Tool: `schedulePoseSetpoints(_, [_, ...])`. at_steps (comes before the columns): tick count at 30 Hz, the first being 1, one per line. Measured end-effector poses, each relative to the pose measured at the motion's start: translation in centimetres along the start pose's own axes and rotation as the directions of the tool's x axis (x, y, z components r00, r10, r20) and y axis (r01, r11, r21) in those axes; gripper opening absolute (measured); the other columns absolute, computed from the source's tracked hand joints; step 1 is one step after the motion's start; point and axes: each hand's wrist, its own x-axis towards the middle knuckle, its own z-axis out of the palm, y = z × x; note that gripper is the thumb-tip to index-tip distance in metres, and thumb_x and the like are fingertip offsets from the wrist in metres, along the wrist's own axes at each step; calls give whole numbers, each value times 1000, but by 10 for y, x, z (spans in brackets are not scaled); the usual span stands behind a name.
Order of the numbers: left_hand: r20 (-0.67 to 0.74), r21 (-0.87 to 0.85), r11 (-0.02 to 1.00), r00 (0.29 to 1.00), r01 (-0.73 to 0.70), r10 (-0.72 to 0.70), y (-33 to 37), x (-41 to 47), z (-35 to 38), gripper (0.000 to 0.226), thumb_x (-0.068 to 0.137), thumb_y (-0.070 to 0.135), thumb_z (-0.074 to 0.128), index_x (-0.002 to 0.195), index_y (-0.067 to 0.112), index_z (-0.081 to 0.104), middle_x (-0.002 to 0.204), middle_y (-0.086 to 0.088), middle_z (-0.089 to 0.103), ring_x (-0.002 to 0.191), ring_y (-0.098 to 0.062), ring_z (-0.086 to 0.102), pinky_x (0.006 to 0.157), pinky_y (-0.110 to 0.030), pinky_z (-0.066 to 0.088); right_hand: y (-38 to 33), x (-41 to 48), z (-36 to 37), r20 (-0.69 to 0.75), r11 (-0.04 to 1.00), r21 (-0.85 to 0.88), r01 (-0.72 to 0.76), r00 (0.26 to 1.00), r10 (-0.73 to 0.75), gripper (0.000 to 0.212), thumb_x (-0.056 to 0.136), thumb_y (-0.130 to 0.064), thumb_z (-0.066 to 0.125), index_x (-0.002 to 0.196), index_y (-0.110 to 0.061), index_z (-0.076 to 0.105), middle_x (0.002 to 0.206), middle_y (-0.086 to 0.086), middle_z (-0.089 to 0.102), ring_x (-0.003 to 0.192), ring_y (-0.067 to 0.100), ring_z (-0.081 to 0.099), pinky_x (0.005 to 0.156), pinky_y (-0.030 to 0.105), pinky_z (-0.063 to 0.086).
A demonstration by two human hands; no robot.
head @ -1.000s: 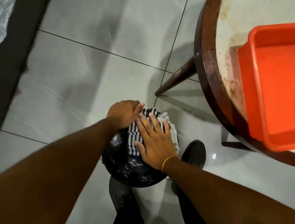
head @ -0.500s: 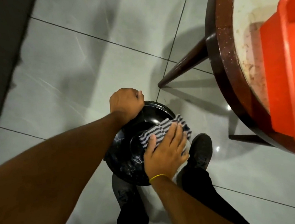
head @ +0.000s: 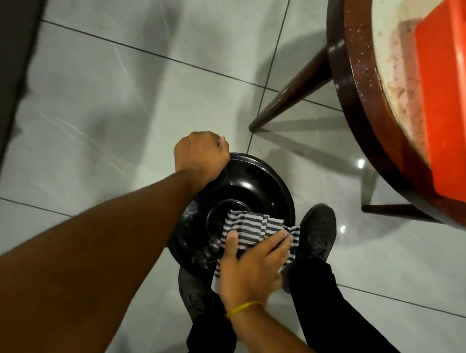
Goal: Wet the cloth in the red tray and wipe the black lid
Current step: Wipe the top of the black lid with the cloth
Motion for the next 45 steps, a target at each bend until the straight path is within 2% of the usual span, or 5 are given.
schedulePoseSetpoints(5, [29,1,1000,1000,-11,11,5,-1,1,48,103,41,40,60,24,51,57,5,47,62,-26,57,61,-34,40,73,26,-70,334,251,-441,862,417,-845,88,95,-55,50,172,-22,24,184,6,2,171,34,-5,129,66,10])
schedulePoseSetpoints(8, [19,7,1000,1000,-15,15,2,-1,1,45,103,41,40,64,24,54,59,5,47,64,-26,56,61,-34,39,73,76,-89,774,-566,-201,799,-225,-592,70,100,-40,41,167,-20,35,184,7,6,171,32,-3,133,63,3])
schedulePoseSetpoints(11, [22,14,1000,1000,-22,22,1,-1,1,44,103,40,38,68,22,58,66,1,56,66,-27,58,61,-34,40,33,122,-85,867,-886,6,464,-444,-227,68,101,-34,47,167,-20,36,184,7,7,170,32,4,136,58,4])
schedulePoseSetpoints(27, [43,-3,1000,999,-8,8,4,4,3,39,104,38,41,76,18,59,76,-6,60,73,-30,59,67,-36,45,-21,148,-42,803,-873,229,430,-591,-81,66,108,-49,45,169,-26,36,183,-2,17,171,28,7,135,60,4])
schedulePoseSetpoints(45, [72,23,996,994,-88,87,-1,5,4,44,102,38,38,70,17,60,64,-1,55,66,-27,59,63,-34,41,-36,68,25,551,-455,-327,828,-225,-804,73,102,-60,55,160,-16,49,166,13,48,156,35,40,131,57,26])
